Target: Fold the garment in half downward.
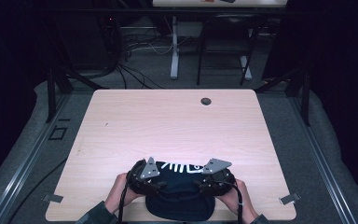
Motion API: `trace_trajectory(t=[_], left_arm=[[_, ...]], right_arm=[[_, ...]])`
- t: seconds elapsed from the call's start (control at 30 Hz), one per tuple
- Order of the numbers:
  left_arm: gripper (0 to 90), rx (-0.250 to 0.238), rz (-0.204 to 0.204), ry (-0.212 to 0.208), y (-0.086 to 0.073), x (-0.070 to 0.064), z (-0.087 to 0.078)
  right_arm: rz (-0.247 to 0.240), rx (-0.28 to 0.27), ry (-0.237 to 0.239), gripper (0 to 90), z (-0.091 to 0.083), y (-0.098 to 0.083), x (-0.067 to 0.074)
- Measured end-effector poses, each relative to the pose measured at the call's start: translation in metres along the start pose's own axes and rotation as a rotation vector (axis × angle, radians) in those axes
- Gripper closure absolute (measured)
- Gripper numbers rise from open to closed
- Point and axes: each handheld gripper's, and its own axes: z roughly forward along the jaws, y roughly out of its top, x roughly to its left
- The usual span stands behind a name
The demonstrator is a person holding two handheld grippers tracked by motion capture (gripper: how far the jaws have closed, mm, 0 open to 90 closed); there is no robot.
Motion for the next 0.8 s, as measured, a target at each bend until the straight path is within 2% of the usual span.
trace_trajectory(t=[0.17, 0.33, 0.37, 0.47, 0.57, 0.8], left_arm=[[35.5, 0.011, -0.008, -0.007, -0.004, -0.002, 0.003], [34.4, 0.019, -0.01, -0.007, -0.007, -0.004, 0.005], [33.5, 0.02, -0.01, -0.006, -0.008, -0.005, 0.006], [27.7, 0.03, -0.007, -0.008, -0.011, -0.006, 0.008], [23.3, 0.037, -0.011, -0.01, -0.012, -0.007, 0.009], [18.1, 0.043, -0.006, 0.002, -0.017, -0.012, 0.012]], right_arm=[[-0.037, 0.0, -0.01, 32.5, -0.004, -0.005, 0.008], [-0.063, 0.041, 0.029, 30.5, -0.001, -0.011, 0.013], [-0.053, 0.035, 0.038, 29.8, 0.002, -0.013, 0.015], [-0.076, 0.083, 0.06, 26.3, 0.006, -0.016, 0.016], [-0.067, 0.09, 0.072, 23.0, 0.011, -0.02, 0.017], [-0.038, 0.114, 0.117, 13.5, 0.021, -0.028, 0.008]])
